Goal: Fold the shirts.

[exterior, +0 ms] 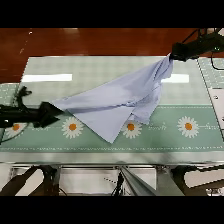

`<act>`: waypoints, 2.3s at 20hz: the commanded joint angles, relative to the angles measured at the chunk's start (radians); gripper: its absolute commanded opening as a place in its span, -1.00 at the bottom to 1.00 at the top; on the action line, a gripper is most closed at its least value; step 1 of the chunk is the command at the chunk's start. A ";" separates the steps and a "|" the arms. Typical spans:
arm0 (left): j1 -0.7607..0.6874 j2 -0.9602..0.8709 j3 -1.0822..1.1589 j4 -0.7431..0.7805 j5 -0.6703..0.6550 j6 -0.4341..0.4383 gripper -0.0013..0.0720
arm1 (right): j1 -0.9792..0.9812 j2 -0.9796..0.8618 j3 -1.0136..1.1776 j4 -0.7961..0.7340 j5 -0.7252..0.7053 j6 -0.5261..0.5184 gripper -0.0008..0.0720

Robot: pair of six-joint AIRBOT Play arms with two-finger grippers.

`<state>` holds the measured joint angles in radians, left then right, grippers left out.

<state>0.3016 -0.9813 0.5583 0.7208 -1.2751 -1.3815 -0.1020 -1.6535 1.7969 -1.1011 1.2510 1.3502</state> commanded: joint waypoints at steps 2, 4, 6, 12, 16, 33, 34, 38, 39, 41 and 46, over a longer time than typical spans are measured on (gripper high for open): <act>-0.264 0.011 -0.211 -0.163 0.180 -0.020 0.51 | 0.000 -0.001 0.001 0.000 0.004 -0.002 -0.90; -0.403 -0.010 -0.224 -0.176 0.290 -0.072 0.51 | 0.000 -0.001 0.001 0.000 0.005 -0.002 -0.90; -0.508 -0.047 -0.224 -0.220 0.383 -0.090 0.51 | 0.000 -0.001 0.001 0.000 0.004 -0.002 -0.90; -0.644 -0.180 -0.213 -0.380 0.510 -0.050 0.51 | 0.000 -0.001 0.001 0.000 0.008 -0.002 -0.90; -0.663 -0.233 -0.211 -0.562 0.573 0.053 0.50 | 0.000 -0.001 0.001 0.000 0.007 -0.002 -0.90; -0.648 -0.405 -0.132 -0.579 0.528 0.023 -0.48 | 0.000 -0.001 0.001 0.001 0.006 -0.002 -0.90; -0.648 -0.406 -0.131 -0.577 0.534 0.034 -0.90 | 0.000 -0.001 0.001 0.001 0.006 -0.002 -0.90; -0.647 -0.379 -0.102 -0.694 0.466 0.224 -0.90 | 0.000 0.001 0.001 0.001 0.006 -0.002 -0.90; -0.647 -0.347 -0.072 -0.737 0.403 0.305 -0.90 | -0.001 0.006 0.001 0.000 0.006 -0.003 -0.90; -0.637 -0.235 0.012 -0.805 0.296 0.374 -0.90 | -0.001 0.041 0.001 0.001 -0.003 -0.008 -0.90; -0.423 0.156 0.377 -0.856 0.279 0.337 -0.90 | -0.001 0.291 0.001 0.002 -0.151 -0.051 -0.90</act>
<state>-0.2352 -1.0142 0.7441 -0.0799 -0.9482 -1.0561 -0.1020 -1.4906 1.7969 -1.1004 1.1969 1.3216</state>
